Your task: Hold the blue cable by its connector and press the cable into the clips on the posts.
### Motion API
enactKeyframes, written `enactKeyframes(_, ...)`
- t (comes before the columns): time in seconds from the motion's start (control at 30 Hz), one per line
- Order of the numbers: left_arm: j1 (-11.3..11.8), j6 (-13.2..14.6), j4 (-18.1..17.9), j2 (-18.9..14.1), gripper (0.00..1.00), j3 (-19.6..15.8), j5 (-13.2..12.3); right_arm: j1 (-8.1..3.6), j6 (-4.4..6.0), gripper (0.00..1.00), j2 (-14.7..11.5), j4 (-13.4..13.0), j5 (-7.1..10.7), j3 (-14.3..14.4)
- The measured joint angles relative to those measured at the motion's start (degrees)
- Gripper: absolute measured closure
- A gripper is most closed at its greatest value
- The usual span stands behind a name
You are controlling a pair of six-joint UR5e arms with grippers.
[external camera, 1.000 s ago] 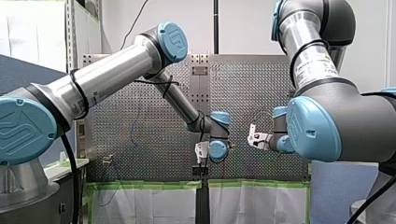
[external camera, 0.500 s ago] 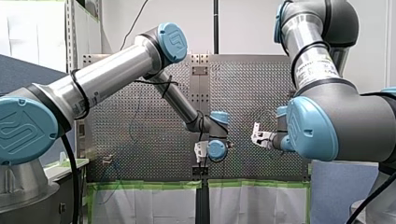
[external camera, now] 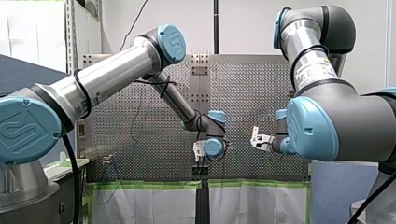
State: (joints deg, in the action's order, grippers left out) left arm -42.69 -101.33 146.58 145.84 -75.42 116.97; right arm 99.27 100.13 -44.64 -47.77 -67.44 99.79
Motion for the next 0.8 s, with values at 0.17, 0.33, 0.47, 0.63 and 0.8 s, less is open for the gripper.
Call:
enactKeyframes(0.17,0.4,0.0,0.6,0.0,1.00,1.2,-1.0,0.08,-0.01,1.00,0.0,0.1,0.02,-0.6)
enactKeyframes(0.33,0.9,0.1,2.0,0.1,1.00,2.6,-1.1,0.15,-0.01,1.00,0.0,0.2,0.02,-1.1)
enactKeyframes(0.47,1.2,0.2,2.6,0.4,1.00,3.0,-1.3,0.18,-0.10,1.00,0.0,0.4,0.02,-1.4)
enactKeyframes(0.63,1.7,0.5,3.7,2.1,1.00,4.5,-1.7,0.25,-0.31,1.00,0.0,0.7,0.03,-1.7)
enactKeyframes(0.8,2.3,0.7,4.2,2.5,1.00,5.7,-2.0,0.26,-0.36,1.00,0.0,0.8,0.04,-1.9)
